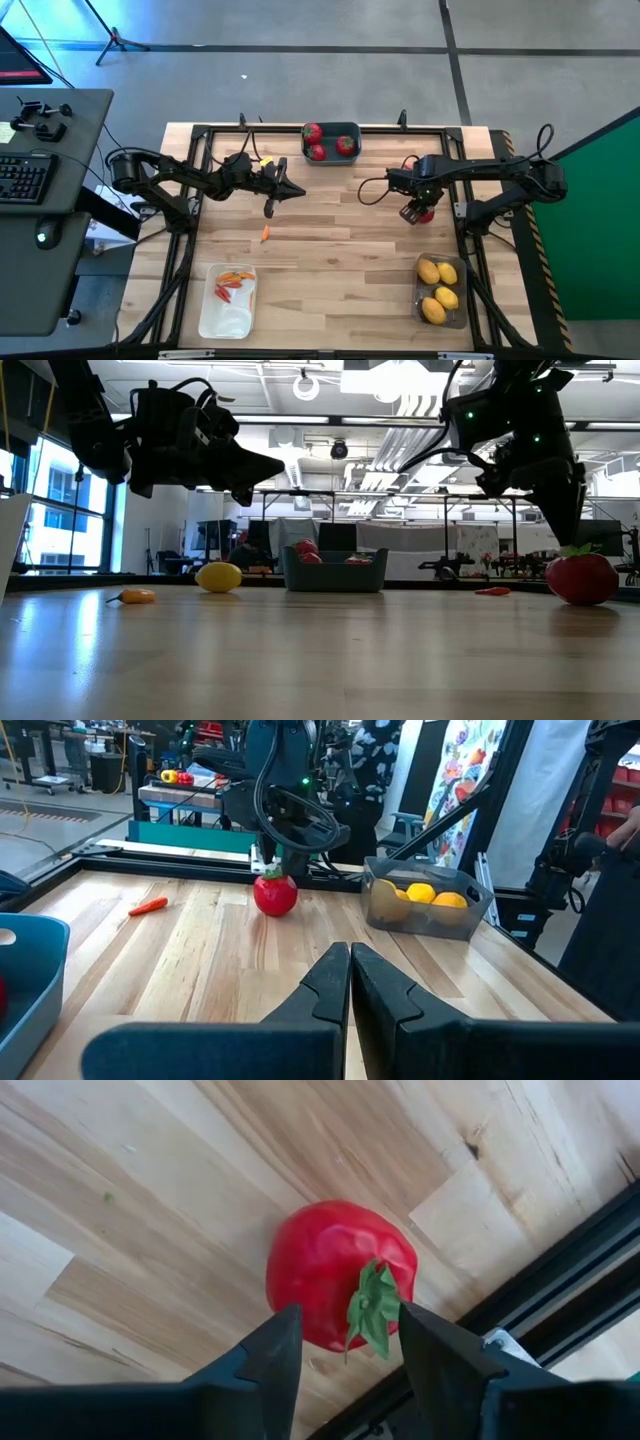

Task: Sort produce into baskets
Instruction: Put the red tomato into the blue bin

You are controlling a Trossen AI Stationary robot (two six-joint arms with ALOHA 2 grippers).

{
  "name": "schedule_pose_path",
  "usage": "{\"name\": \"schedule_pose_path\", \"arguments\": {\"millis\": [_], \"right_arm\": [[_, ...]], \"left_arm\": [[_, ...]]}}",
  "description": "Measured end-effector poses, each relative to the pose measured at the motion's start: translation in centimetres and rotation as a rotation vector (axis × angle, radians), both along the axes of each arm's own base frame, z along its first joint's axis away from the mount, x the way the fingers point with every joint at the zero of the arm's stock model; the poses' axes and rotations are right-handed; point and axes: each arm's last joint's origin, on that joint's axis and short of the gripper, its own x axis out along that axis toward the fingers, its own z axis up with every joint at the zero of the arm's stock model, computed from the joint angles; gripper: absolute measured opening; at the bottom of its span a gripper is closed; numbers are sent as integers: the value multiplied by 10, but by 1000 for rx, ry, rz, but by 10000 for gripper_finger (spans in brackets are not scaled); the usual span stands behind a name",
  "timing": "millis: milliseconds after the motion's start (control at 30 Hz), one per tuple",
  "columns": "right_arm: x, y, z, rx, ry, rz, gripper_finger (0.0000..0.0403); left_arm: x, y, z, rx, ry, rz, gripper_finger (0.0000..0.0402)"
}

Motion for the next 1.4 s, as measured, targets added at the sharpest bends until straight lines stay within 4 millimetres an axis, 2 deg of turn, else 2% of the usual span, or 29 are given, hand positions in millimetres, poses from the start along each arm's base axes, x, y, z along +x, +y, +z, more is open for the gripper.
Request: {"name": "schedule_pose_path", "arguments": {"millis": [333,500,667,733,867,1000,1133,1400], "right_arm": [[-1,0,-2,-8,2,15,101],[-8,2,-18,7,32,0,105],[-8,2,-20,4,22,-10,101],[-8,2,-20,6,21,1,82],[-8,2,-20,3,24,27,17],[-3,2,-13,-19,5,54,12],[9,3,3,-56,-63,95,2],[40,2,29,-186,-312,174,0]], "left_arm": [[0,0,0,0,0,0,0],[0,0,0,0,0,0,0],[0,0,0,-1,0,0,0],[0,0,0,-9,1,0,0],[0,0,0,-11,1,0,0],[0,0,0,-10,1,2,0],[-1,3,0,-10,1,16,0],[-5,11,0,-8,-2,52,0]]}}
